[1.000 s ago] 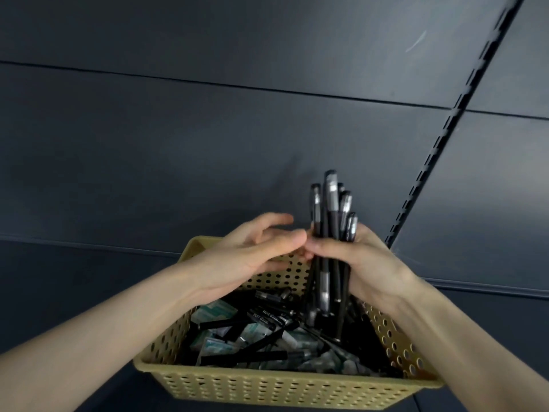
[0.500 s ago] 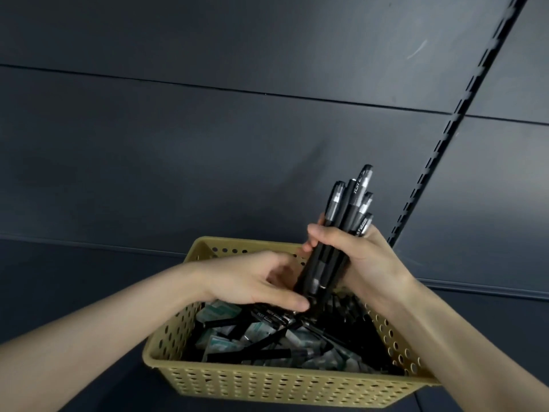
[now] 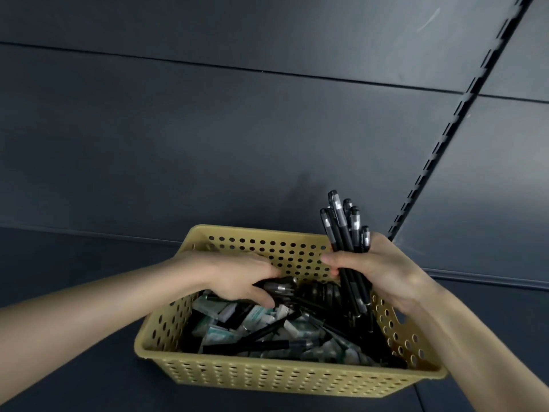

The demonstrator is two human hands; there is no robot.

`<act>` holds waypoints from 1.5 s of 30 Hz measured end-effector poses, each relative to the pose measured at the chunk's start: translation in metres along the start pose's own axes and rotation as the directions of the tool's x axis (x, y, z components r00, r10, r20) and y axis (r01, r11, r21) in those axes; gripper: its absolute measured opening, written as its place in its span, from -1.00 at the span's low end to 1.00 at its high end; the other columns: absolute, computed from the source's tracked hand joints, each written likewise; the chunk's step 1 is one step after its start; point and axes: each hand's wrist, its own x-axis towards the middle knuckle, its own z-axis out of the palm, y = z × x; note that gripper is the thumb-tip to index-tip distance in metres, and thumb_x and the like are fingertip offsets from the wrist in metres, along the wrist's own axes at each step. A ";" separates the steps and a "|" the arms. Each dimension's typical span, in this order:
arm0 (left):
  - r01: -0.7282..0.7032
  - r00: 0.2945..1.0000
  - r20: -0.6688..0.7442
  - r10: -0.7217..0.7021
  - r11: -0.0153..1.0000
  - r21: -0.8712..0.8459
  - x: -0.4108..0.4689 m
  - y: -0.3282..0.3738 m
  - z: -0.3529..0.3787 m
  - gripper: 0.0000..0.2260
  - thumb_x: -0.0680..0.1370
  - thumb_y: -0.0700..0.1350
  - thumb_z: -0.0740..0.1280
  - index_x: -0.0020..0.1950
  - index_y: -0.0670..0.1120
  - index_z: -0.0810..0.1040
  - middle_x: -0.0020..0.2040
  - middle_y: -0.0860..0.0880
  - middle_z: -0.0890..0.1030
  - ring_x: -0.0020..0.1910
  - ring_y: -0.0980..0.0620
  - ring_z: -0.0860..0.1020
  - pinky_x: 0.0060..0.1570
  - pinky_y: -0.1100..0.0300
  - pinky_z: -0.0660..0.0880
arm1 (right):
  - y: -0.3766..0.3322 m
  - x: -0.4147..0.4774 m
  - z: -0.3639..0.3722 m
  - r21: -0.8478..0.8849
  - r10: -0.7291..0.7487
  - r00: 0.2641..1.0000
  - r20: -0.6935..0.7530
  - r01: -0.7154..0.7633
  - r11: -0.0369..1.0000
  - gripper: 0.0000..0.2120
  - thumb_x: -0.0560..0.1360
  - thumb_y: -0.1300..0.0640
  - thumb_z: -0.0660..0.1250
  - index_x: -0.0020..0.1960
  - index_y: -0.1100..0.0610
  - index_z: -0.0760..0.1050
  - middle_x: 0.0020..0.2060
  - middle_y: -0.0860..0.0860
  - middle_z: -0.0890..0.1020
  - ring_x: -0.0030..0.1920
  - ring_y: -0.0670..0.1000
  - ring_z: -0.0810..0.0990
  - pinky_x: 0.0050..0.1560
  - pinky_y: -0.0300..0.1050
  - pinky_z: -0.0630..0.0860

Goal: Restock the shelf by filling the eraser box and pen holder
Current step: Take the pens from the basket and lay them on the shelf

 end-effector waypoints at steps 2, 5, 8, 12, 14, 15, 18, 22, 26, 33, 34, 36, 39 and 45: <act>0.001 0.999 -0.042 -0.002 1.000 -0.011 0.001 0.001 0.002 -0.66 0.59 0.10 0.21 0.25 -0.09 0.39 0.08 0.03 0.48 0.03 0.01 0.46 -0.01 0.09 0.45 | 0.000 0.000 0.000 -0.024 -0.011 1.000 0.012 0.012 1.000 -0.89 0.39 0.24 0.43 -0.24 0.23 0.52 -0.40 0.09 0.56 -0.32 0.00 0.57 -0.23 -0.21 0.54; 0.029 0.999 -0.039 -0.029 0.999 -0.014 0.003 0.003 0.005 -0.60 0.60 0.12 0.18 0.31 -0.11 0.34 0.15 -0.05 0.50 0.05 -0.04 0.49 0.04 0.06 0.48 | 0.002 0.001 -0.001 -0.084 -0.037 0.999 0.015 0.038 0.996 -0.83 0.40 0.20 0.43 -0.25 0.32 0.54 -0.39 0.10 0.59 -0.30 -0.01 0.60 -0.15 -0.24 0.55; 0.020 1.000 0.017 -0.020 0.999 0.030 0.003 0.008 0.007 -0.52 0.59 0.12 0.20 0.40 -0.13 0.27 0.22 -0.08 0.45 0.12 -0.05 0.45 0.13 0.01 0.46 | 0.002 0.000 0.000 -0.069 -0.041 0.999 0.017 0.042 0.997 -0.85 0.40 0.21 0.43 -0.24 0.30 0.54 -0.39 0.10 0.58 -0.30 0.00 0.59 -0.17 -0.26 0.54; -0.021 1.000 0.020 0.020 0.999 0.049 0.008 0.013 0.004 -0.71 0.61 0.01 0.22 0.22 -0.15 0.37 0.04 -0.13 0.48 -0.06 -0.06 0.46 -0.08 0.04 0.45 | 0.003 0.000 -0.001 -0.062 -0.050 0.999 0.016 0.051 0.997 -0.83 0.39 0.21 0.44 -0.22 0.33 0.54 -0.39 0.09 0.59 -0.30 0.00 0.59 -0.10 -0.15 0.54; -0.017 1.000 0.008 0.017 0.999 0.030 0.011 0.012 0.005 -0.76 0.62 -0.02 0.21 0.13 -0.18 0.40 -0.07 -0.11 0.46 -0.18 -0.01 0.40 -0.22 0.10 0.35 | 0.004 -0.001 -0.001 -0.073 -0.051 0.999 0.013 0.051 0.996 -0.77 0.40 0.20 0.43 -0.18 0.39 0.54 -0.39 0.10 0.59 -0.30 0.01 0.60 -0.06 -0.13 0.53; -0.010 1.000 -0.006 0.010 1.000 0.005 0.011 0.011 0.006 -0.76 0.62 -0.02 0.21 0.11 -0.19 0.41 -0.11 -0.09 0.44 -0.22 0.01 0.37 -0.25 0.12 0.32 | 0.004 -0.002 -0.001 -0.066 -0.055 0.998 0.012 0.056 0.996 -0.79 0.40 0.20 0.43 -0.19 0.38 0.54 -0.40 0.10 0.58 -0.30 0.02 0.59 -0.08 -0.12 0.53; 0.012 0.994 -0.104 -0.024 0.993 -0.113 0.006 0.010 0.003 -0.75 0.62 0.02 0.20 0.09 -0.17 0.45 -0.18 -0.03 0.43 -0.26 0.01 0.40 -0.29 0.22 0.34 | 0.000 -0.004 -0.001 0.008 -0.098 0.995 -0.028 0.098 0.995 -0.89 0.39 0.24 0.43 -0.28 0.23 0.55 -0.44 0.10 0.55 -0.34 0.06 0.56 -0.17 -0.09 0.55; 0.003 0.959 -0.278 -0.060 0.980 -0.198 -0.014 0.011 -0.011 -0.63 0.61 0.04 0.20 0.28 -0.19 0.42 0.15 -0.04 0.56 0.13 -0.05 0.54 0.17 0.16 0.46 | -0.002 -0.006 0.000 0.130 -0.205 0.965 -0.164 0.227 0.965 -0.89 0.37 0.28 0.43 -0.28 0.18 0.52 -0.49 0.07 0.50 -0.38 0.08 0.52 -0.23 -0.15 0.52; 0.051 0.911 -0.387 -0.140 0.971 -0.232 -0.035 0.006 -0.016 -0.62 0.60 0.11 0.15 0.28 -0.10 0.43 0.38 -0.07 0.43 0.38 0.01 0.36 0.35 0.21 0.22 | -0.007 -0.009 0.000 0.217 -0.228 0.945 -0.235 0.280 0.935 -0.85 0.34 0.17 0.44 -0.35 0.13 0.49 -0.45 0.06 0.48 -0.36 0.05 0.48 -0.28 -0.10 0.47; -0.049 0.853 -0.495 -0.166 0.918 -0.392 -0.037 0.011 -0.015 -0.49 0.56 0.13 0.20 0.33 -0.23 0.40 -0.39 0.07 0.59 -0.41 0.33 0.52 -0.04 0.40 0.40 | -0.015 -0.009 0.007 0.238 -0.245 0.939 -0.239 0.302 0.923 -0.87 0.27 0.17 0.47 -0.22 0.21 0.61 -0.27 0.10 0.66 -0.26 0.06 0.60 -0.23 -0.15 0.57; -0.087 0.869 -0.476 -0.137 0.904 -0.418 -0.036 0.012 -0.015 -0.53 0.54 0.15 0.20 0.27 -0.18 0.44 -0.45 0.11 0.55 -0.44 0.28 0.51 -0.06 0.37 0.40 | -0.016 -0.009 0.009 0.210 -0.262 0.929 -0.261 0.319 0.924 -0.88 0.30 0.19 0.47 -0.22 0.22 0.60 -0.28 0.11 0.67 -0.29 0.04 0.60 -0.25 -0.17 0.55; -0.215 0.888 -0.459 -0.019 0.866 -0.451 -0.035 0.014 -0.016 -0.62 0.50 0.20 0.20 0.18 0.00 0.46 -0.38 0.09 0.55 -0.33 0.09 0.55 -0.16 0.12 0.50 | -0.018 -0.008 0.010 0.200 -0.275 0.909 -0.312 0.346 0.917 -0.95 0.37 0.24 0.45 -0.22 0.21 0.60 -0.31 0.09 0.68 -0.35 -0.01 0.60 -0.28 -0.20 0.53; -0.333 0.887 -0.449 0.104 0.819 -0.467 -0.032 0.014 -0.017 -0.88 0.57 0.07 0.20 0.10 0.17 0.42 -0.27 0.00 0.54 -0.24 0.06 0.55 -0.08 0.06 0.52 | -0.020 -0.006 0.011 0.248 -0.289 0.878 -0.382 0.398 0.883 -0.93 0.41 0.27 0.42 -0.13 0.27 0.61 -0.29 0.07 0.68 -0.32 -0.05 0.63 -0.30 -0.25 0.51; -0.418 0.861 -0.487 0.148 0.751 -0.512 -0.021 0.025 -0.020 -0.88 0.63 -0.10 0.16 0.11 -0.05 0.44 -0.11 -0.05 0.58 -0.08 0.18 0.56 0.03 0.28 0.44 | -0.023 -0.003 0.012 0.197 -0.334 0.869 -0.366 0.423 0.885 -0.85 0.40 0.31 0.42 -0.07 0.38 0.56 -0.29 0.08 0.69 -0.29 -0.02 0.66 -0.27 -0.27 0.53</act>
